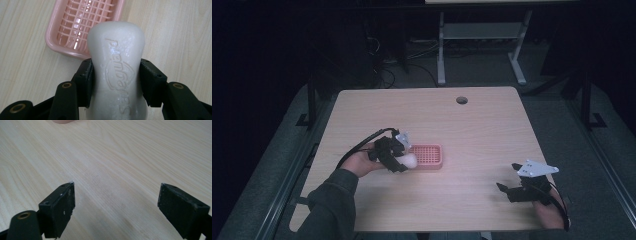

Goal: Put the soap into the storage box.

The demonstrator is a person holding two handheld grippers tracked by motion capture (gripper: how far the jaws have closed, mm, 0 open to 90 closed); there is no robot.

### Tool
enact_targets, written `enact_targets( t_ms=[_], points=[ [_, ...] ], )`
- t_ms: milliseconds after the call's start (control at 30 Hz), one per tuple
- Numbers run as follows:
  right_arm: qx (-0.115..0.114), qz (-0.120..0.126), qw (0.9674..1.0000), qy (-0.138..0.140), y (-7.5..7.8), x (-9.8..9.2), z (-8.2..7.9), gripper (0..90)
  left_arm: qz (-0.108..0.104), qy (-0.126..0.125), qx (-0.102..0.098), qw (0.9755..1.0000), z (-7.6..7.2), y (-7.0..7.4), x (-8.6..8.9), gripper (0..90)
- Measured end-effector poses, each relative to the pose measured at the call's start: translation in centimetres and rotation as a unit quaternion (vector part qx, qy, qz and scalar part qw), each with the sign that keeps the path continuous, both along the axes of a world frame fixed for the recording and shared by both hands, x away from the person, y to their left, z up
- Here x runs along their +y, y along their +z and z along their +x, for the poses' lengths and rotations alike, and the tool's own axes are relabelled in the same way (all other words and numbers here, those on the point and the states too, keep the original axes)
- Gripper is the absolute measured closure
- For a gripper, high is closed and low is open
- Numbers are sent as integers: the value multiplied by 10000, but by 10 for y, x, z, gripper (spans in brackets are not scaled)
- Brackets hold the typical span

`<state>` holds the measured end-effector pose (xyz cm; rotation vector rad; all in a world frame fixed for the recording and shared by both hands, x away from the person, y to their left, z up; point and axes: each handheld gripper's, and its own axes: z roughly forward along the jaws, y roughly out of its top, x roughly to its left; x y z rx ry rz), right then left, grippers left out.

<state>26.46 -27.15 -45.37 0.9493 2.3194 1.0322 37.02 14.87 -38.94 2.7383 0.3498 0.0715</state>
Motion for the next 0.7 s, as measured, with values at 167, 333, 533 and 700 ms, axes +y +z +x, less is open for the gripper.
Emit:
enact_targets(
  t_ms=[167,333,533,700],
  points=[
    [10,5,10000,-5,0,0,0,137,27,-32,-30,10000,3,2,-2,491],
    [9,4,10000,-11,0,1,0,138,-1,-17,-16,10000,5,2,-4,491],
    [-20,-15,10000,-10,0,1,-1,137,36,-33,-19,10000,8,3,-8,491],
    [-44,-47,10000,-10,1,2,-1,138,73,-40,-40,10000,12,4,-13,491]
  ],
)
